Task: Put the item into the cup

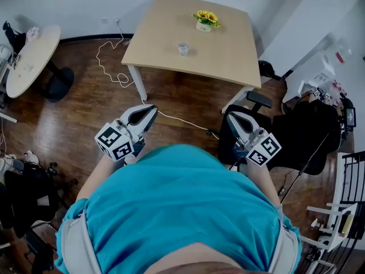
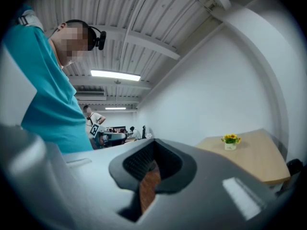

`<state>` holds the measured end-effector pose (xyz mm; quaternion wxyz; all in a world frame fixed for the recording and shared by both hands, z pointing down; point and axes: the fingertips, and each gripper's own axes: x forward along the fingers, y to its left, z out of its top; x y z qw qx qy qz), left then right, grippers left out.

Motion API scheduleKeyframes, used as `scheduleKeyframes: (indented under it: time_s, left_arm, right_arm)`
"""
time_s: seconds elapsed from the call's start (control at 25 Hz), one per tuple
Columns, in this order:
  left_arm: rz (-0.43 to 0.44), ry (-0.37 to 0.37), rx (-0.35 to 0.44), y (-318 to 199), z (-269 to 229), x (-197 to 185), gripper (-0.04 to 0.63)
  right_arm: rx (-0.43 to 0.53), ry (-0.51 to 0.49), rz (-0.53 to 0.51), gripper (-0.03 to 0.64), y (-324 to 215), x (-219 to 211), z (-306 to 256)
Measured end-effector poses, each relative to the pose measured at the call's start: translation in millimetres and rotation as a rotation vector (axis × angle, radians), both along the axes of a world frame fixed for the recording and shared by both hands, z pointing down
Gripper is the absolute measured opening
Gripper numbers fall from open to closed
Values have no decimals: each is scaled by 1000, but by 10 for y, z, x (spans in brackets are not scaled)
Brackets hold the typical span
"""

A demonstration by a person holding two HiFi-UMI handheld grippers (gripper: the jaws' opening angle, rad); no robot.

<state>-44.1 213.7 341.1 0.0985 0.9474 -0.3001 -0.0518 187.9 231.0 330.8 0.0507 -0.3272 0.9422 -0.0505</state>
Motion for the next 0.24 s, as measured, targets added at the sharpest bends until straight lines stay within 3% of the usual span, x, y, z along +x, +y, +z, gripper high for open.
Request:
scheduleKeyframes:
  time_s: [0.24]
  left_arm:
    - [4,5,4,11,-13,4,3]
  right_arm:
    - [2,3,10,0,15,22,5]
